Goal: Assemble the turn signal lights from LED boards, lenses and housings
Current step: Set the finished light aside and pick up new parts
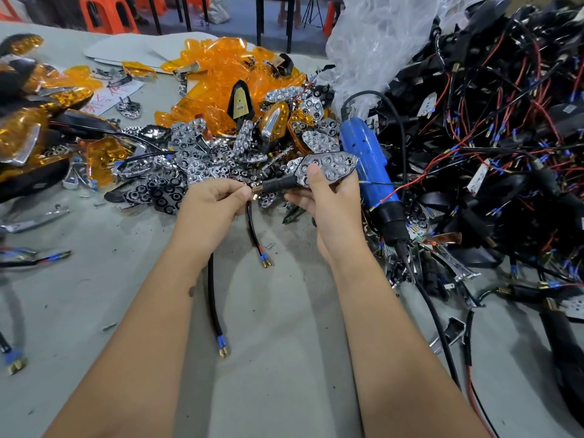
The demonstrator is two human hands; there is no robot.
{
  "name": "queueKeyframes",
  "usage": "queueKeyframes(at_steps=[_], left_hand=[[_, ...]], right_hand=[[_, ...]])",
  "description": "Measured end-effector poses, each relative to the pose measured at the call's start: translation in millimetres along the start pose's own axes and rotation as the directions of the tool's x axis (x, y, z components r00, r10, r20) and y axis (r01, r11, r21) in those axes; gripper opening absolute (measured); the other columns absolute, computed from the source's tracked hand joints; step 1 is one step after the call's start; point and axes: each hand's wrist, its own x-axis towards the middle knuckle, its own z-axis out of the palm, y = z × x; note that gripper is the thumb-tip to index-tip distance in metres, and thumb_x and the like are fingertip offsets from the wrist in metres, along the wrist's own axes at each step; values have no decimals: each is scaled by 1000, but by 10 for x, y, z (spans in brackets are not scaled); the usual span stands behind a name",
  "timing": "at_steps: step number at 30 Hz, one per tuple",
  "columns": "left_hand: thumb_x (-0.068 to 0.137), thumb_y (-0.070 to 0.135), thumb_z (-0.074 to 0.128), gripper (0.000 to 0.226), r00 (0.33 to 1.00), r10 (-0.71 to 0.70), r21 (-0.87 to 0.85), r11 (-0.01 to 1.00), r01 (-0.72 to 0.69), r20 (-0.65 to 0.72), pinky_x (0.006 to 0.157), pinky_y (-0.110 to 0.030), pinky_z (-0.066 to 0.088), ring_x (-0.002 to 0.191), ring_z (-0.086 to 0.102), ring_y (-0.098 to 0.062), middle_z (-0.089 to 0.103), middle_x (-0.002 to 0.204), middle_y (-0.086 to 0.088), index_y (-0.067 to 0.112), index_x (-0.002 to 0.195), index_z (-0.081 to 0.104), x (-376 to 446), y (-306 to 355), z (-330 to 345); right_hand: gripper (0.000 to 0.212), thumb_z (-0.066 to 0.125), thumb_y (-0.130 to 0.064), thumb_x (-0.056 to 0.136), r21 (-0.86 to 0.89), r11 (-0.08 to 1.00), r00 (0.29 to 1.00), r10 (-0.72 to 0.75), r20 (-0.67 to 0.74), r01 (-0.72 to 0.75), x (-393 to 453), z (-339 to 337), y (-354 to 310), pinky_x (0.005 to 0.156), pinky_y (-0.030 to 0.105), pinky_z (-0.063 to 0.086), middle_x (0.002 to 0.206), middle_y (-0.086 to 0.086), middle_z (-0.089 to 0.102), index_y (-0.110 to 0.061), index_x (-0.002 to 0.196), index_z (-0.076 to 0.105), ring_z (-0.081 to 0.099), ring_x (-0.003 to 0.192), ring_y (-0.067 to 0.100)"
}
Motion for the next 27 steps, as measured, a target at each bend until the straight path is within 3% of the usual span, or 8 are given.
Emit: queueKeyframes(at_steps=[5,10,13,16,21,25,27], left_hand=[[97,14,60,25,999,0,-53,999,3,46,41,-16,25,42,32,-3,47,50,11,19,76,70,-9,-21,-6],[99,13,57,26,997,0,-72,997,6,82,41,-16,23,43,29,-3,43,57,3,20,76,68,-21,-15,-7],[100,13,54,25,998,-19,-155,988,29,64,40,-15,21,42,27,-3,38,58,2,16,78,65,-41,21,5],[100,13,54,25,999,-34,-174,984,39,29,40,-16,22,43,28,-5,38,57,4,19,77,61,-43,43,25],[93,-1,54,26,997,-74,-154,985,75,10,41,-16,25,44,32,-6,44,55,6,19,78,63,-16,37,10],[98,6,57,28,997,47,-125,991,-39,63,42,-14,31,45,39,-4,57,60,12,29,89,71,-31,31,-67],[99,13,58,27,995,67,-82,995,-61,76,41,-13,31,42,38,-3,61,60,9,35,89,70,-25,12,-99]], right_hand=[[56,60,-19,98,-19,1000,1000,-3,25,4,-8,-15,9,96,56,53,138,16,55,-14,146,33,75,77,17],[41,57,-8,99,2,999,999,-48,24,48,8,-25,-4,73,35,61,125,17,60,-12,137,41,72,83,17],[29,58,-12,99,42,999,999,-8,48,6,-5,-18,-35,65,28,59,108,12,67,-14,126,46,72,73,18],[39,59,-15,99,27,1000,1000,-7,30,6,-10,-11,-41,58,25,55,107,12,66,-10,134,42,68,61,16],[56,63,-15,97,59,998,999,-25,-37,28,-4,-21,-43,55,25,53,99,6,64,-8,144,35,66,58,17],[33,60,-12,98,118,992,998,-42,-49,48,3,-43,-71,53,25,53,99,9,65,-16,128,47,65,54,15],[37,59,-12,98,120,992,998,-40,-56,47,-4,-47,-76,53,25,53,103,13,64,-13,132,45,64,54,15]])
